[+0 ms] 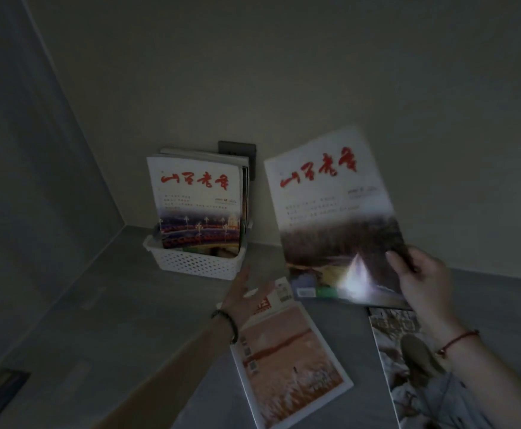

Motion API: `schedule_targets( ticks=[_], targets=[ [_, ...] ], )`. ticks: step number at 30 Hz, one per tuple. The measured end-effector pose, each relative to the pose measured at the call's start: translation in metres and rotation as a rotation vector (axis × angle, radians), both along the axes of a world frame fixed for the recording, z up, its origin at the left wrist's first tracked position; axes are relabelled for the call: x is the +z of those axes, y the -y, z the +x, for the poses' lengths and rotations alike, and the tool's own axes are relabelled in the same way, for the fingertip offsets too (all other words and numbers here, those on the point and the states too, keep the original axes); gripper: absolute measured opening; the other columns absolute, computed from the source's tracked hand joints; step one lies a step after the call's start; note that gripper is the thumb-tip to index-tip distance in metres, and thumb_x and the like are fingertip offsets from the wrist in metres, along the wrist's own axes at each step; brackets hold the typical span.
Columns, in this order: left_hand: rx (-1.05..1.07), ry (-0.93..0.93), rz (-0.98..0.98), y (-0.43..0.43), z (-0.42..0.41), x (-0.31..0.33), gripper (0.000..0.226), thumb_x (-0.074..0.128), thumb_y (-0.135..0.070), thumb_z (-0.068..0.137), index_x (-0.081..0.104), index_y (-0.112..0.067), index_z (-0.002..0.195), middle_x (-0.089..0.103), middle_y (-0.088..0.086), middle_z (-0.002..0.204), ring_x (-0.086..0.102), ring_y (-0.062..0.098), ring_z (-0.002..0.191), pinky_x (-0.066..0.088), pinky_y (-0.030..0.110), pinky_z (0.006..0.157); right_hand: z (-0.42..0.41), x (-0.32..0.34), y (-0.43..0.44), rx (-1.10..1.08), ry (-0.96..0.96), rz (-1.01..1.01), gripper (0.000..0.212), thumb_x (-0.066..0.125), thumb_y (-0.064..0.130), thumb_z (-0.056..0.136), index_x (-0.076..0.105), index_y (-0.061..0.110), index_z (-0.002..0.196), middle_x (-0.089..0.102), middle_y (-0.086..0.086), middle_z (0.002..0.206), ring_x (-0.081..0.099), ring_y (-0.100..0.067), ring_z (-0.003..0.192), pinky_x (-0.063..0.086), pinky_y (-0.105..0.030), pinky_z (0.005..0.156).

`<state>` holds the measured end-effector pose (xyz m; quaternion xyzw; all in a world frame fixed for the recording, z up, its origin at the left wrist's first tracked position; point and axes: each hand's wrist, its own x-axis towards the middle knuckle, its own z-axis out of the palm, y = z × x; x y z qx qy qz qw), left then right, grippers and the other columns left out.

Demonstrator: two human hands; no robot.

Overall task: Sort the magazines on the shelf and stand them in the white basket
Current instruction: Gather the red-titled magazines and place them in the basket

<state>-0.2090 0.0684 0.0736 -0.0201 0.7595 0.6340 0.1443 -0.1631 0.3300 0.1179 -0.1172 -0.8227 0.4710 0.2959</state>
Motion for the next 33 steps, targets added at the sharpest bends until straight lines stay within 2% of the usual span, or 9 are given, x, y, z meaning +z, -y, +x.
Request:
schedule_targets(
  ticks=[2, 5, 7, 16, 19, 24, 26, 29, 33],
  targets=[
    [-0.044, -0.055, 0.072, 0.000, -0.007, 0.020, 0.015, 0.055, -0.018, 0.089, 0.050, -0.027, 0.100, 0.064, -0.033, 0.077, 0.059, -0.013, 0.074, 0.051, 0.026, 0.077, -0.005, 0.010, 0.013, 0.034, -0.042, -0.115, 0.023, 0.061, 0.009, 0.084, 0.058, 0.024, 0.066, 0.060, 0.009, 0.062, 0.056, 0.015, 0.053, 0.038, -0.001, 0.045],
    [-0.016, -0.122, 0.169, 0.010, -0.020, 0.046, 0.032, 0.053, -0.018, 0.089, 0.048, -0.022, 0.121, 0.059, -0.008, 0.119, 0.055, 0.016, 0.114, 0.042, 0.042, 0.104, -0.017, 0.013, 0.039, 0.108, -0.050, -0.265, 0.011, 0.061, 0.011, 0.083, 0.065, 0.020, 0.079, 0.066, 0.020, 0.066, 0.059, 0.016, 0.059, 0.043, 0.000, 0.051],
    [0.091, -0.177, 0.183, 0.025, -0.033, 0.056, 0.042, 0.055, -0.015, 0.088, 0.046, -0.012, 0.129, 0.056, 0.007, 0.130, 0.050, 0.027, 0.123, 0.039, 0.044, 0.107, -0.026, 0.009, 0.060, 0.148, -0.031, -0.297, 0.011, 0.062, 0.010, 0.082, 0.066, 0.020, 0.080, 0.068, 0.022, 0.064, 0.061, 0.014, 0.060, 0.046, -0.002, 0.053],
    [0.248, -0.371, 0.037, 0.121, -0.117, 0.101, 0.037, 0.055, -0.006, 0.087, 0.051, 0.002, 0.123, 0.057, 0.019, 0.126, 0.053, 0.030, 0.117, 0.041, 0.029, 0.100, -0.127, 0.041, 0.152, 0.301, 0.150, -0.168, 0.017, 0.059, 0.001, 0.083, 0.061, 0.012, 0.096, 0.067, -0.017, 0.100, 0.063, -0.030, 0.090, 0.053, -0.050, 0.086],
    [0.284, -0.404, 0.011, 0.151, -0.148, 0.109, 0.034, 0.054, -0.008, 0.089, 0.052, 0.003, 0.121, 0.059, -0.001, 0.101, 0.050, 0.017, 0.100, 0.038, 0.014, 0.087, -0.164, 0.050, 0.180, 0.306, 0.177, -0.131, 0.020, 0.061, -0.002, 0.080, 0.060, 0.016, 0.088, 0.069, -0.021, 0.097, 0.066, -0.038, 0.085, 0.055, -0.056, 0.078],
    [0.351, -0.384, -0.064, 0.186, -0.200, 0.086, 0.019, 0.041, -0.025, 0.095, 0.056, -0.013, 0.095, 0.050, -0.004, 0.076, 0.045, 0.008, 0.069, 0.032, 0.024, 0.079, -0.213, 0.038, 0.213, 0.309, 0.177, -0.023, 0.031, 0.061, -0.011, 0.074, 0.058, 0.014, 0.092, 0.066, -0.017, 0.099, 0.062, -0.037, 0.097, 0.052, -0.051, 0.088],
    [0.368, -0.372, -0.098, 0.194, -0.213, 0.070, 0.023, 0.041, -0.022, 0.096, 0.058, -0.009, 0.102, 0.058, 0.002, 0.090, 0.049, 0.013, 0.079, 0.030, 0.019, 0.078, -0.228, 0.019, 0.224, 0.288, 0.206, 0.042, 0.043, 0.059, -0.009, 0.076, 0.055, 0.010, 0.114, 0.065, -0.015, 0.113, 0.059, -0.033, 0.106, 0.047, -0.039, 0.096],
    [0.411, -0.297, -0.120, 0.201, -0.226, 0.045, 0.029, 0.050, -0.018, 0.092, 0.059, 0.000, 0.112, 0.062, 0.019, 0.115, 0.055, 0.031, 0.105, 0.036, 0.023, 0.083, -0.239, -0.010, 0.234, 0.250, 0.254, 0.130, 0.051, 0.058, -0.004, 0.080, 0.049, 0.015, 0.127, 0.065, -0.009, 0.118, 0.059, -0.024, 0.101, 0.041, -0.023, 0.083],
    [0.480, -0.229, -0.124, 0.206, -0.241, 0.014, 0.022, 0.067, -0.016, 0.080, 0.064, 0.001, 0.095, 0.067, 0.025, 0.103, 0.060, 0.038, 0.096, 0.050, 0.045, 0.093, -0.241, -0.044, 0.233, 0.188, 0.340, 0.142, 0.037, 0.056, 0.000, 0.083, 0.056, 0.010, 0.118, 0.067, -0.015, 0.111, 0.061, -0.030, 0.099, 0.042, -0.024, 0.075]
  ],
)
